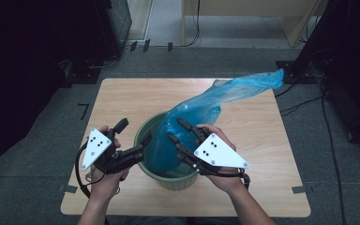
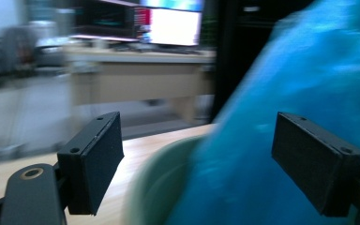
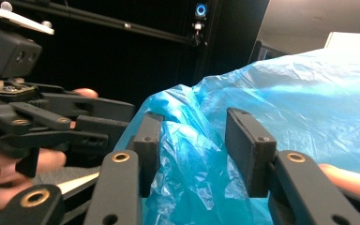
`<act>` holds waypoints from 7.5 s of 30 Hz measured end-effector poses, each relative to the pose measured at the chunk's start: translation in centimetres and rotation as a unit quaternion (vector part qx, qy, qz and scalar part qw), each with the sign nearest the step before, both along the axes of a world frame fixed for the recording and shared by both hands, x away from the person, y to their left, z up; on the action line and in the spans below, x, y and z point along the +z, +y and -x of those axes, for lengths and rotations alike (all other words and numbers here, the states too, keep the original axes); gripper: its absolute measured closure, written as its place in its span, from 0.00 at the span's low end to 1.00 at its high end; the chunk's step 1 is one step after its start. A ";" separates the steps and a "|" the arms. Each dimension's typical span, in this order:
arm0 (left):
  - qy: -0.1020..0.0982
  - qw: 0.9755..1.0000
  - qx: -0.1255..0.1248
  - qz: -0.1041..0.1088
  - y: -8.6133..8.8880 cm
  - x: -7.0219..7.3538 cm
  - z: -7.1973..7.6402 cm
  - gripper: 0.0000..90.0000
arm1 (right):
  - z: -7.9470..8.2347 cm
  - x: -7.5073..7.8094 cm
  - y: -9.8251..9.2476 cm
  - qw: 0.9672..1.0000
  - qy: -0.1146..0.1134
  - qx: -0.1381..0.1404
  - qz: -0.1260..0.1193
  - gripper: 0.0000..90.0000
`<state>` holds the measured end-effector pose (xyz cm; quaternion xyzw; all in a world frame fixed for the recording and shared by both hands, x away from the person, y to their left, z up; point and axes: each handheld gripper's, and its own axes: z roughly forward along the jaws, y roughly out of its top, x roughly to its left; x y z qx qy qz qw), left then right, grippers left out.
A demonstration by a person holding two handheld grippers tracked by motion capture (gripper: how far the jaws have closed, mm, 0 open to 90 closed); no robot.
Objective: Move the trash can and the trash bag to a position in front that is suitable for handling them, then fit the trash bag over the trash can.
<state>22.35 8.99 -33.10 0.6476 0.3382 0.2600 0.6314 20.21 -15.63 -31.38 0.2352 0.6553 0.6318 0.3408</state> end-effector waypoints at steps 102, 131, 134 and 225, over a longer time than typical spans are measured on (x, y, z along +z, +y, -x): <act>0.045 0.999 0.020 -0.014 -4.2 -0.4 1.8 0.41 | 0.6 -2.7 -1.6 0.993 0.082 0.038 0.070 1.00; 0.054 0.999 0.003 -0.005 0.0 -2.4 1.9 0.98 | -5.0 0.3 -4.0 0.983 0.170 -0.051 -0.037 0.65; 0.052 0.999 -0.003 -0.006 0.2 -2.6 1.9 0.98 | -6.4 0.5 -3.9 0.974 0.212 -0.048 -0.066 0.60; 0.142 0.988 0.043 -0.040 6.6 -5.5 5.3 0.99 | 4.0 -7.1 -12.6 0.977 0.171 -0.127 0.012 1.00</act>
